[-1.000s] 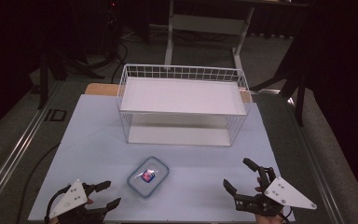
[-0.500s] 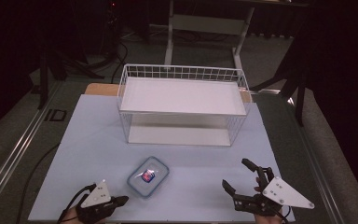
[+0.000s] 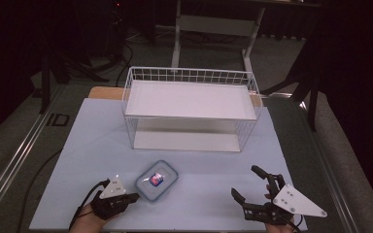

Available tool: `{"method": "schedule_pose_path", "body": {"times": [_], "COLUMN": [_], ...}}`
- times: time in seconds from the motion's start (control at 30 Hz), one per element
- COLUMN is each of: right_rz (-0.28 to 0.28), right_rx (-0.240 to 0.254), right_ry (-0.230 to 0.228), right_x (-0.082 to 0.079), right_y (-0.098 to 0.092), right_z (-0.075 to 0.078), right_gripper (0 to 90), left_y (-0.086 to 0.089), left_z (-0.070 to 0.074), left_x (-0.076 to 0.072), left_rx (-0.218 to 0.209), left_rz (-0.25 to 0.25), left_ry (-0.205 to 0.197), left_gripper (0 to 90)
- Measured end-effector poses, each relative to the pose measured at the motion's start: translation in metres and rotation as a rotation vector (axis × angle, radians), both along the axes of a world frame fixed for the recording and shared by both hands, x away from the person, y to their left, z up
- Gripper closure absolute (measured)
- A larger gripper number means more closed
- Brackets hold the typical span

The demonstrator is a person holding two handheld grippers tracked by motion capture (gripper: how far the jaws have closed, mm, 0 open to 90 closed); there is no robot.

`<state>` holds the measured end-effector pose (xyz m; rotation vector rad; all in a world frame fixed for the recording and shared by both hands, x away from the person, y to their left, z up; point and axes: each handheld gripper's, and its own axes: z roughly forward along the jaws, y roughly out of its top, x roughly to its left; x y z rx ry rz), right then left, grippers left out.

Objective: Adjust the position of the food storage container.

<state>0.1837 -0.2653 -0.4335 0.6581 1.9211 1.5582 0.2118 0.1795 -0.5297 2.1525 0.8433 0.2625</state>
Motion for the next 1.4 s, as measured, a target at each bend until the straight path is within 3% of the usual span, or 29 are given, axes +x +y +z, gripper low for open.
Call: {"method": "schedule_pose_path", "body": {"times": [0.17,0.3,0.43,0.63,0.97,1.2,1.4], "right_rz": [0.006,0.015,0.03,0.048,0.06,0.114,0.116], "right_rx": [-0.003,-0.008,-0.008,-0.016,-0.02,-0.047,-0.04], "right_ry": [0.002,0.003,0.008,0.019,0.029,0.027,0.035], "right_x": [0.0,-0.001,-0.001,-0.001,-0.001,0.0,0.0], "right_y": [0.001,0.002,0.003,0.005,0.006,0.011,0.011], "right_z": [0.0,-0.001,-0.001,-0.003,-0.004,-0.006,-0.008], "right_gripper": [13.2,13.2,13.2,13.3,13.3,13.9,13.8], "left_y": [-0.004,-0.006,-0.005,-0.005,-0.016,-0.041,-0.049], "left_z": [0.0,0.0,0.0,-0.004,-0.005,-0.006,-0.007], "left_x": [0.01,0.026,0.037,0.057,0.072,0.08,0.09], "left_rx": [0.005,-0.007,-0.023,-0.054,-0.06,-0.067,-0.091], "left_rz": [0.015,0.075,0.092,0.161,0.15,0.121,0.143], "left_ry": [0.001,0.005,-0.014,0.004,0.001,0.003,0.002], "left_gripper": [90.0,90.0,90.0,90.0,90.0,90.0,90.0]}}
